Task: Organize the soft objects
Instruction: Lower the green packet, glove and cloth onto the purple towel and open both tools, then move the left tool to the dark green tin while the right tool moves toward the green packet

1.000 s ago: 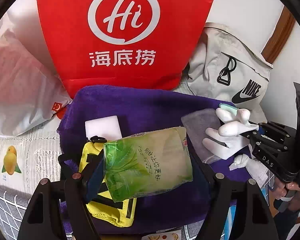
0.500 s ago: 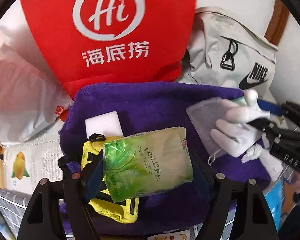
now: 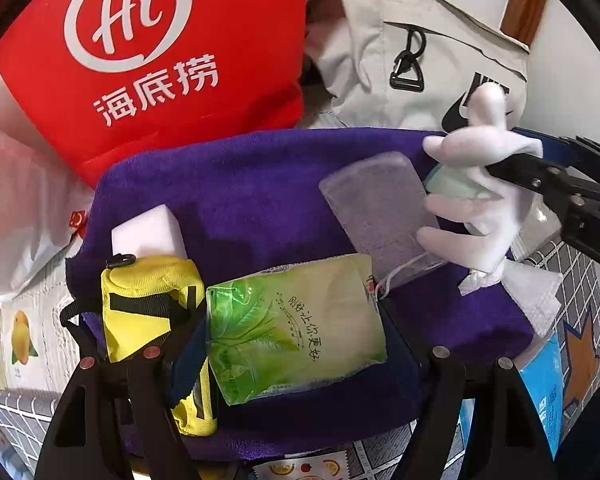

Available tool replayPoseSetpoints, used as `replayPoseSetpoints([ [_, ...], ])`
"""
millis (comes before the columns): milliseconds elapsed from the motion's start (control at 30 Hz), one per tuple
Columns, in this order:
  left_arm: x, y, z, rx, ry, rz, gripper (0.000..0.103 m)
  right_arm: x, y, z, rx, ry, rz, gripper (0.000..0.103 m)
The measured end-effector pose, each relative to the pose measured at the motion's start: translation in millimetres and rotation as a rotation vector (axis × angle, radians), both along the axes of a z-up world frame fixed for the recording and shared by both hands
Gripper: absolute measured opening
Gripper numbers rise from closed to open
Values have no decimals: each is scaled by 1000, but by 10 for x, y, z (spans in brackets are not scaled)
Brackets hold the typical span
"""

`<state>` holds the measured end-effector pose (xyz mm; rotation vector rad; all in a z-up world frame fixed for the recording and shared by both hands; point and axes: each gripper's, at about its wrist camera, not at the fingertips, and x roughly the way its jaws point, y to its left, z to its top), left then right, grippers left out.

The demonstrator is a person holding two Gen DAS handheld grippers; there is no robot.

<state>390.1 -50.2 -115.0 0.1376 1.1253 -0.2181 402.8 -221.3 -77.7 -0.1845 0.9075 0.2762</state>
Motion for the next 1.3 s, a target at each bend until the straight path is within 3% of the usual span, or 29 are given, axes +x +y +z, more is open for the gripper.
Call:
replayPoseSetpoints([
  [600, 115, -117, -280, 15, 139, -32, 82, -7, 1, 53, -11, -13, 6, 50],
  [867, 96, -149, -28, -7, 103, -39, 82, -122, -106, 317, 30, -69, -17, 50],
  [967, 43, -180, 88, 14, 76, -55, 82, -195, -77, 383, 39, -75, 2, 60],
  [1033, -23, -168, 137, 21, 67, -43, 82, -224, -27, 369, 18, -78, 24, 61],
  [1267, -369, 116, 297, 46, 50, 0, 82, -169, 68, 203, 72, 3, 69, 61],
  [1300, -409, 171, 335, 40, 47, 8, 82, -177, 86, 203, 81, 9, 76, 66],
])
